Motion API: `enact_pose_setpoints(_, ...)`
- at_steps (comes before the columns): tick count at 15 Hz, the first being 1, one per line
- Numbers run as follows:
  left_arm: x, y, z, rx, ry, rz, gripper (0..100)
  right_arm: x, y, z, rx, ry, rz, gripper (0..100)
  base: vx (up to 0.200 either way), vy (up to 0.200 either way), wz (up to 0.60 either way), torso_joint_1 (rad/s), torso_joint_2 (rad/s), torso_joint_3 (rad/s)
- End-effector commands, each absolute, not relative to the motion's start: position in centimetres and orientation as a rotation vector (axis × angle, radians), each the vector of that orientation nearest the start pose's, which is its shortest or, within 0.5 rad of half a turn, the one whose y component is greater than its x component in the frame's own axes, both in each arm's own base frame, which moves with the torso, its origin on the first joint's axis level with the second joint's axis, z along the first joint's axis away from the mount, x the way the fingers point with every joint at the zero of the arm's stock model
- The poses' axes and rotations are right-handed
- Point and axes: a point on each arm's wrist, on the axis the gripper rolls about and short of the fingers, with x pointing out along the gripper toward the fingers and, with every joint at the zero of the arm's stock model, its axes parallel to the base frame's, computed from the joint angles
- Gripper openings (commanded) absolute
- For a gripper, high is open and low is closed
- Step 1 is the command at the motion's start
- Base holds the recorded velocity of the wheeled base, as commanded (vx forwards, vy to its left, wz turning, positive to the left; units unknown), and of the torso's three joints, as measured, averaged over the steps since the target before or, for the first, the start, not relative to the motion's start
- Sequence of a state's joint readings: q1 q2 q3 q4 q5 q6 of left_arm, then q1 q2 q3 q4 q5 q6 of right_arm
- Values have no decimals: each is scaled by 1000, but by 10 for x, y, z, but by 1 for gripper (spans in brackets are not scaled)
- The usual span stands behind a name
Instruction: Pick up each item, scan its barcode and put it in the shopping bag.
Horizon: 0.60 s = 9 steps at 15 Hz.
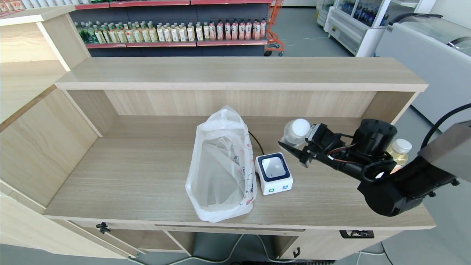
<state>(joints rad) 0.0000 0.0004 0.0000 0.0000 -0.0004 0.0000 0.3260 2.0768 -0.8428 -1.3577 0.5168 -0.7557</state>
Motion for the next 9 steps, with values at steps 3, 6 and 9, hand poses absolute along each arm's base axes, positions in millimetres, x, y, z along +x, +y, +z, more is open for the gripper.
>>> enact_pose_setpoints(3,-23,0,75,0,0,0,100,346,132,105,-723,-394,804,0,0,0,0,0,0,0)
enact_pose_setpoints(6,-23,0,75,0,0,0,100,349,133,101,-752,-415,834,0,0,0,0,0,0,0)
enact_pose_setpoints(9,-23,0,75,0,0,0,100,351,134,102,-753,-426,835,0,0,0,0,0,0,0)
